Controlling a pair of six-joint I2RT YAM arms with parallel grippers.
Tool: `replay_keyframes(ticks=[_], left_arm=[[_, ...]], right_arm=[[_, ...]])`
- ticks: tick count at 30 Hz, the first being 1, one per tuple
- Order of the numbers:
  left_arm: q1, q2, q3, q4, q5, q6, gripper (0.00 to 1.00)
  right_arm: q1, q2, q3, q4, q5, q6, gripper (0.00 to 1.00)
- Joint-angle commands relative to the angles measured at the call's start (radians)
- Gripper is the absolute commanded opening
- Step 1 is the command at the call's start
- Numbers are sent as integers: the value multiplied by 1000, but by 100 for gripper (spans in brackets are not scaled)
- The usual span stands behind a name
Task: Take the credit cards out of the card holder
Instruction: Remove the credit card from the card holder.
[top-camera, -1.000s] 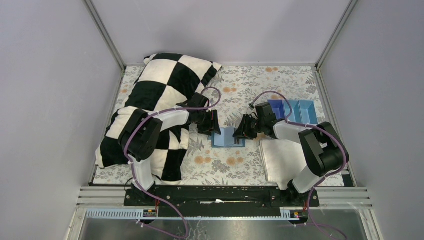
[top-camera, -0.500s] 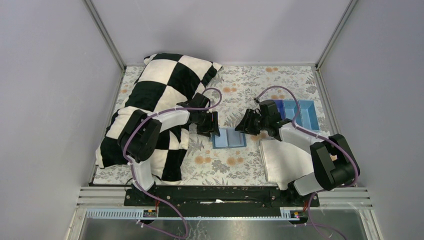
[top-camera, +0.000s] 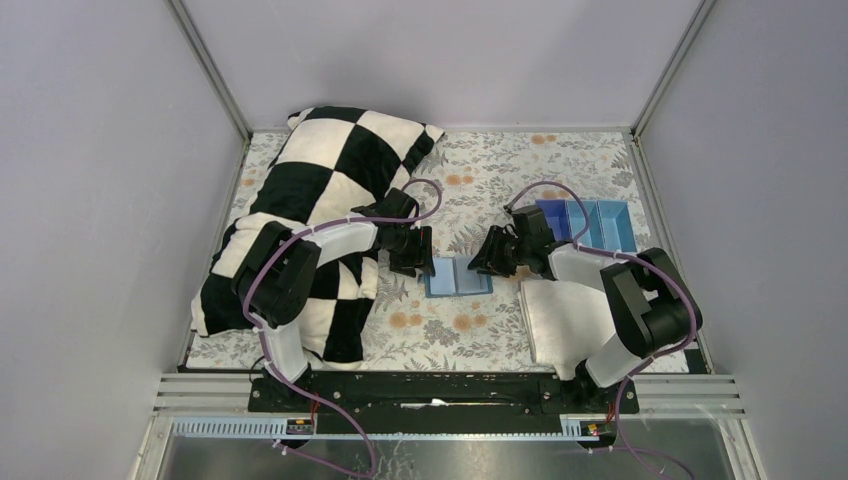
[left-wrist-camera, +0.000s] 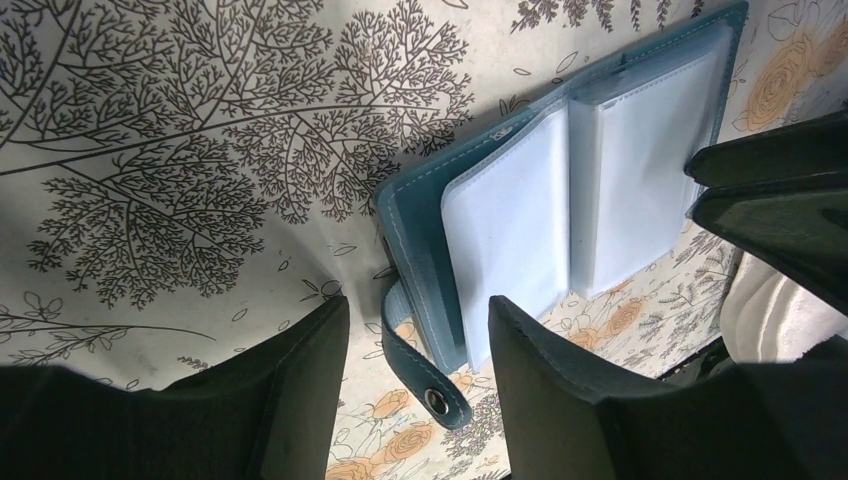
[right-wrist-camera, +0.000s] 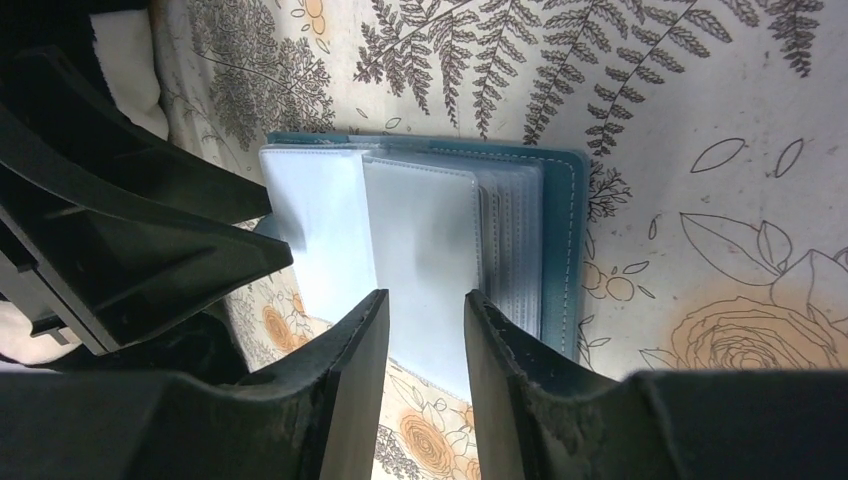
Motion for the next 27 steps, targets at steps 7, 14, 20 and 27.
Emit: replay_keyframes(ticks=[7, 14, 20, 27], left_arm=[[-2, 7, 2, 9, -1, 21, 57], [-2, -1, 9, 6, 15, 33, 57], [-2, -3, 26, 5, 16, 31, 57], [-4, 17, 27, 6, 24, 33, 56]], right_arm=[[4, -26, -52, 72, 2, 36, 43], [3, -71, -56, 47, 49, 35, 45], [3, -57, -84, 81, 27, 51, 45], [4, -49, -121, 168, -20, 83, 45]])
